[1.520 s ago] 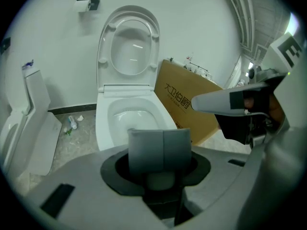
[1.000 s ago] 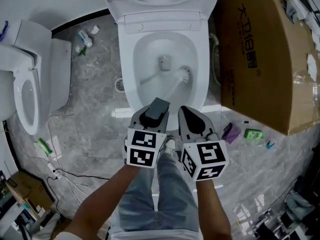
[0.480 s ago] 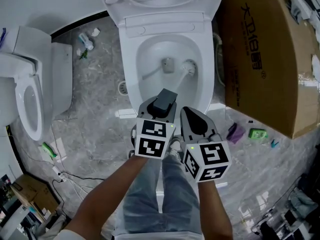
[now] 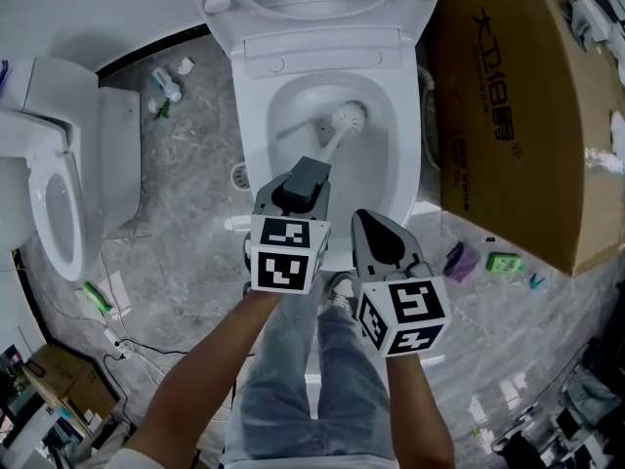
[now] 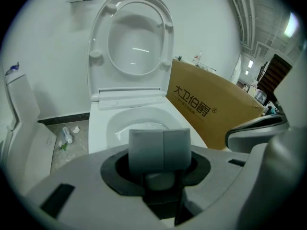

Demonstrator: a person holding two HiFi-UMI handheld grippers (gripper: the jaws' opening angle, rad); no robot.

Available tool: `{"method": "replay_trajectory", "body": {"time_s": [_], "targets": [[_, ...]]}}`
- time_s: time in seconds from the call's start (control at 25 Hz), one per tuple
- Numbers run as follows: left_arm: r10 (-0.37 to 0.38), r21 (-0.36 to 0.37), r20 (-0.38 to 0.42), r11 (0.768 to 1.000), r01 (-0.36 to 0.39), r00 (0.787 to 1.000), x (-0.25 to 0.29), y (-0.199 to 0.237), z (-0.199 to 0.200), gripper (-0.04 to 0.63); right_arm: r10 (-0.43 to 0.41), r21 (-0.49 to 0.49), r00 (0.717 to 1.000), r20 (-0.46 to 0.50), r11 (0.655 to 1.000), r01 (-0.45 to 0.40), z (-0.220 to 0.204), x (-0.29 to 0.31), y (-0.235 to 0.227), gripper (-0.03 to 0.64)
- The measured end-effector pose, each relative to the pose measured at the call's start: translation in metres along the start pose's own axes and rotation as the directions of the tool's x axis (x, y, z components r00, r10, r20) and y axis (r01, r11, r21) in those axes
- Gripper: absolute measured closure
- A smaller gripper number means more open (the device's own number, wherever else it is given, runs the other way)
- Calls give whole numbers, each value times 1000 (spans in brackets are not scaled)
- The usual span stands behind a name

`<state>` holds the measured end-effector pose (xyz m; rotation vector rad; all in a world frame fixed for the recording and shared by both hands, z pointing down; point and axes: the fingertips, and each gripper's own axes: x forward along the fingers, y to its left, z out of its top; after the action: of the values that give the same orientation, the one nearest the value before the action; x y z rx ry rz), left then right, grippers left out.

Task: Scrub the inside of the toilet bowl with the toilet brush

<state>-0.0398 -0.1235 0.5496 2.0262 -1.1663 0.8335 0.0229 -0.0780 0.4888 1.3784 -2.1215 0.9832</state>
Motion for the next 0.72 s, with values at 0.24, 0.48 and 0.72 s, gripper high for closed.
{"method": "replay_trajectory", "body": {"time_s": [0.24, 0.48, 0.72], "targets": [[48, 0, 25, 999, -48, 999, -5, 23, 8, 442, -6, -6, 1000, -5, 1000, 6, 0, 3, -8, 618], [98, -16, 35, 995, -97, 995, -17, 42, 9, 442, 8, -20, 1000, -4, 1000, -8, 1, 2, -7, 618], [155, -38, 3, 987, -155, 988, -36, 52, 0, 442, 25, -44, 1000, -10, 999, -25, -2, -3, -2, 618]]}}
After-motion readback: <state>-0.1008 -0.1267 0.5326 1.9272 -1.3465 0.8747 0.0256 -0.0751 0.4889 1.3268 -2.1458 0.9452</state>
